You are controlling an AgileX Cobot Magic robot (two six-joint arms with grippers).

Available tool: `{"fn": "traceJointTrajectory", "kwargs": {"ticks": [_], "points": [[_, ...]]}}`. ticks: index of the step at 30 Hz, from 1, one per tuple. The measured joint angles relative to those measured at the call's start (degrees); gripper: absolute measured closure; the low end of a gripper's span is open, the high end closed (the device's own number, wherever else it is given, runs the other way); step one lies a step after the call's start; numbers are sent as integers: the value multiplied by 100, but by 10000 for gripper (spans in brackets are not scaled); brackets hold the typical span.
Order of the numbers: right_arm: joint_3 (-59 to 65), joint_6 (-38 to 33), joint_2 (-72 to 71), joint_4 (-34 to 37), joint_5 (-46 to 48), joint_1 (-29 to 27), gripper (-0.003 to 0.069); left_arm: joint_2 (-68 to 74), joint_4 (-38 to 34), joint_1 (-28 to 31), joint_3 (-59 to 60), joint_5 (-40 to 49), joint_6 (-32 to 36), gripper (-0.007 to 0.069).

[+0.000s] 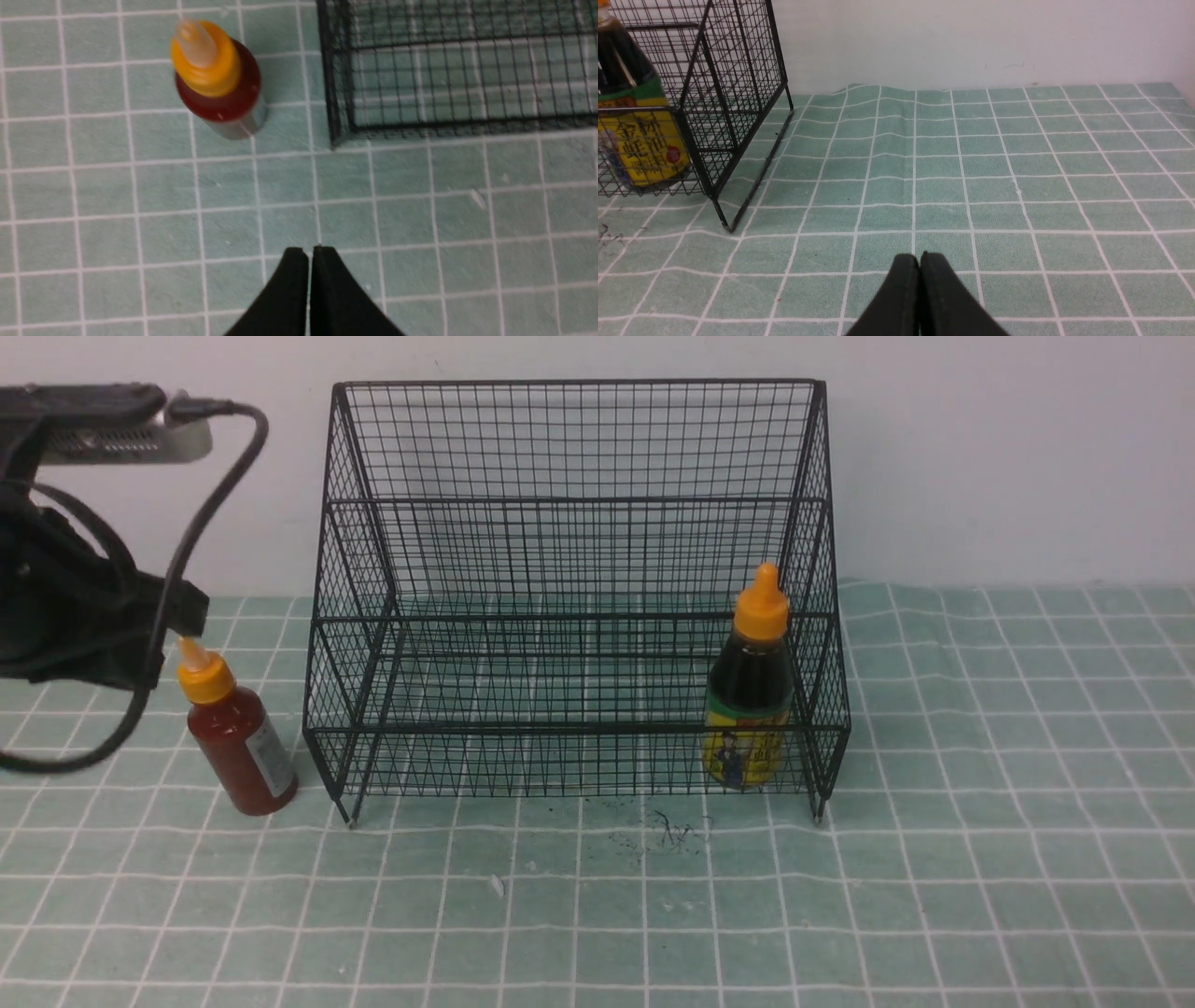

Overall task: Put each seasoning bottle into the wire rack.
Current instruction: Use the left arm to grab the condiment bottle closest to it

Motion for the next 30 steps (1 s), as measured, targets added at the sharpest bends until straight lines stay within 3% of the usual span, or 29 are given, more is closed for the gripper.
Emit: {"fn": "traceJointTrajectory", "kwargs": {"ticks": [6, 8, 15, 16, 18, 20, 27, 30], "points": [[0, 0, 0, 4, 0, 0, 673, 534, 259, 145, -599, -286, 175, 608], [0, 0, 0, 4, 0, 0, 673, 673, 279, 145, -625, -574, 218, 560], [0, 0, 0, 4, 0, 0, 673, 1283, 378, 145, -640, -1211, 218, 165], [0, 0, 0, 4, 0, 0, 673, 1283, 378, 145, -640, -1216, 218, 165], [0, 0, 0, 4, 0, 0, 673, 1574, 378, 145, -640, -1229, 218, 52], [0, 0, 0, 4, 0, 0, 673, 1783, 378, 145, -640, -1233, 206, 11], [0, 0, 0, 4, 0, 0, 673, 2324, 382, 145, -640, -1233, 141, 16], [0, 0, 0, 4, 0, 0, 673, 2418, 382, 145, -640, -1247, 112, 79]]}}
